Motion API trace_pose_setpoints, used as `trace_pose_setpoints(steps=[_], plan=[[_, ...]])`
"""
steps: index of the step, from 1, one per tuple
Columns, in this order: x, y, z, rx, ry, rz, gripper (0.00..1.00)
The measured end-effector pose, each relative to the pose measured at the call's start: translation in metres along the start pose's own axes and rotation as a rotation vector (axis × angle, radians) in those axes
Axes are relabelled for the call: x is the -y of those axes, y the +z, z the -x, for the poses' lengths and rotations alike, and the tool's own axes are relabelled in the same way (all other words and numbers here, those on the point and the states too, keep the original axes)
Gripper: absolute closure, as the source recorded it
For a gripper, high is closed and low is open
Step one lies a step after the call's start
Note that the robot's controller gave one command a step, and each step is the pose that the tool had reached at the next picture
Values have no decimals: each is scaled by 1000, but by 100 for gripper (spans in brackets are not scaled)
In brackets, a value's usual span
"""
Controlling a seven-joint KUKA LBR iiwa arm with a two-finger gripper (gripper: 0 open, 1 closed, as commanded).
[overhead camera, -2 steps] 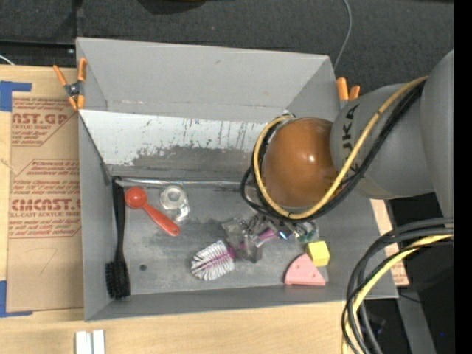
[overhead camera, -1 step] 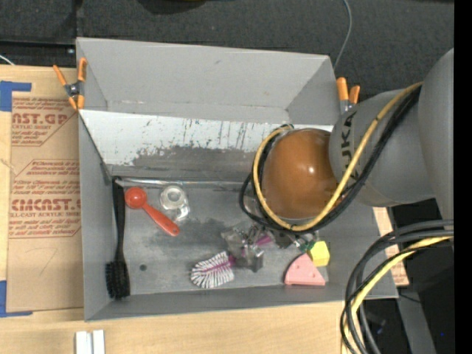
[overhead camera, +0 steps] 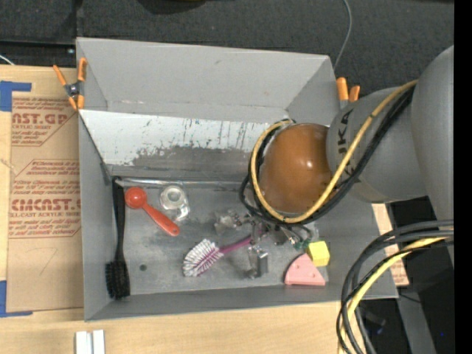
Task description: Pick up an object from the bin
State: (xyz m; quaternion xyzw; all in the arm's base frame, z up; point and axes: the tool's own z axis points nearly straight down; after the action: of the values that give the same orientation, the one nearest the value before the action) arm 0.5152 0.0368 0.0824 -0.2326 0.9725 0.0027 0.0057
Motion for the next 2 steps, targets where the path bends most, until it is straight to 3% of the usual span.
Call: trace_pose_setpoints(steps=[1,2], plan=[[2,1,3,-1,29,0,100],[2,0,3,0,29,0,0]])
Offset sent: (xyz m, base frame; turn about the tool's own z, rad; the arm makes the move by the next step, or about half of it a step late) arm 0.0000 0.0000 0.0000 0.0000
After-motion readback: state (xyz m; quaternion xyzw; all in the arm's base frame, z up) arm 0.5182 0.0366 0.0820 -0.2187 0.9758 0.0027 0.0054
